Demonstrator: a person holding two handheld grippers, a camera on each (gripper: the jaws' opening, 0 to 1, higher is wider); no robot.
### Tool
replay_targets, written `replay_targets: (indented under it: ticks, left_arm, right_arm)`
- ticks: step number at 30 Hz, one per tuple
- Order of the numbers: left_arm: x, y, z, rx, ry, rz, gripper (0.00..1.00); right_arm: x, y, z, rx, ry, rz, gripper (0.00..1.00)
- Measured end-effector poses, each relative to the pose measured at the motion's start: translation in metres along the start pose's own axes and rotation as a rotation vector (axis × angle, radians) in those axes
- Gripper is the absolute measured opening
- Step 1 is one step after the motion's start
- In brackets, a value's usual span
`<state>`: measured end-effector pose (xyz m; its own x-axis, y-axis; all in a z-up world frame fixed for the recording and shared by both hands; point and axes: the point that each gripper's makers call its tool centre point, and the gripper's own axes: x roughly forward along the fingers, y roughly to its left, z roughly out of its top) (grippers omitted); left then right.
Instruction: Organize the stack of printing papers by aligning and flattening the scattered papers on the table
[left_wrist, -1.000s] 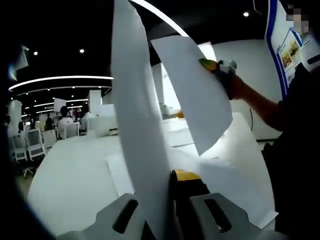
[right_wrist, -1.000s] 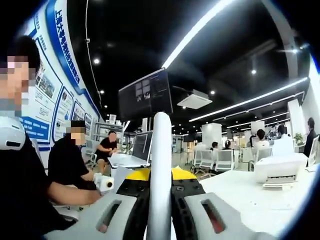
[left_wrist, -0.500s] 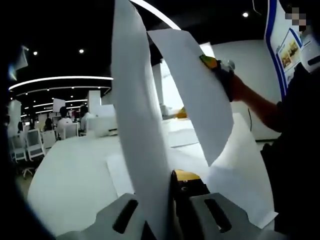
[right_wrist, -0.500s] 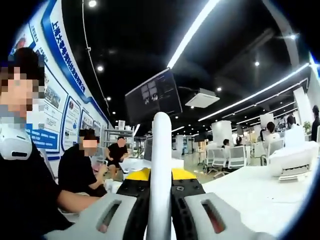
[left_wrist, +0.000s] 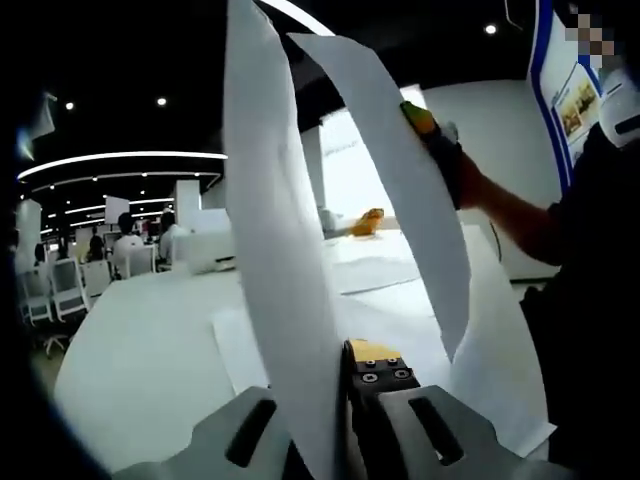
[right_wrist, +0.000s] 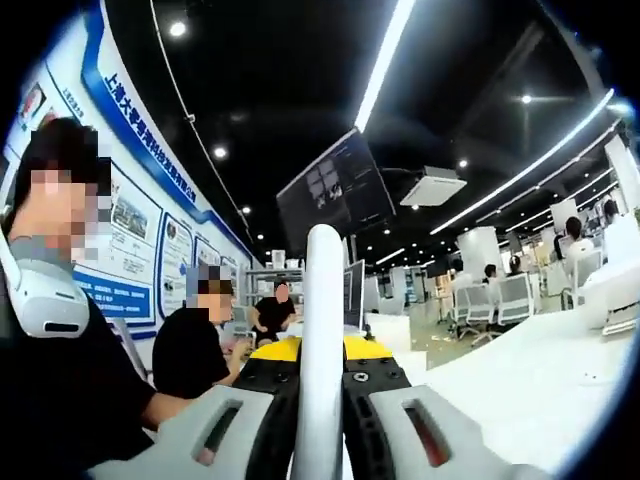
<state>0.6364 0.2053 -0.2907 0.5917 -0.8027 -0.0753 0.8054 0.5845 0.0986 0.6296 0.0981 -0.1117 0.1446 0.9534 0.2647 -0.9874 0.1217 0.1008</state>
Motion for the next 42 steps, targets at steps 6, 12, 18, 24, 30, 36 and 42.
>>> replay_targets:
  ticks: [6, 12, 18, 24, 30, 36, 42]
  left_arm:
    - [0.000, 0.000, 0.000, 0.000, 0.000, -0.004, 0.06]
    - [0.000, -0.001, 0.000, -0.004, -0.002, -0.012, 0.07]
    - [0.000, -0.002, 0.001, -0.011, -0.009, -0.018, 0.07]
    - [-0.003, -0.001, 0.007, -0.039, -0.046, -0.026, 0.07]
    - [-0.003, -0.003, 0.008, -0.045, -0.054, -0.038, 0.07]
    - [-0.002, -0.005, 0.007, -0.042, -0.048, -0.049, 0.08]
    - [-0.002, -0.005, 0.009, -0.049, -0.058, -0.052, 0.08]
  right_arm:
    - [0.008, -0.025, -0.018, -0.017, 0.028, -0.021, 0.09]
    - [0.008, -0.051, -0.032, -0.097, 0.083, -0.076, 0.09]
    - [0.007, -0.073, -0.038, -0.108, 0.091, -0.117, 0.09]
    - [0.008, -0.090, -0.045, -0.116, 0.094, -0.146, 0.09]
    - [0.018, -0.088, -0.048, -0.131, 0.081, -0.131, 0.09]
    - [0.024, -0.086, -0.053, -0.137, 0.075, -0.126, 0.09]
    - [0.029, -0.083, -0.054, -0.135, 0.070, -0.130, 0.08]
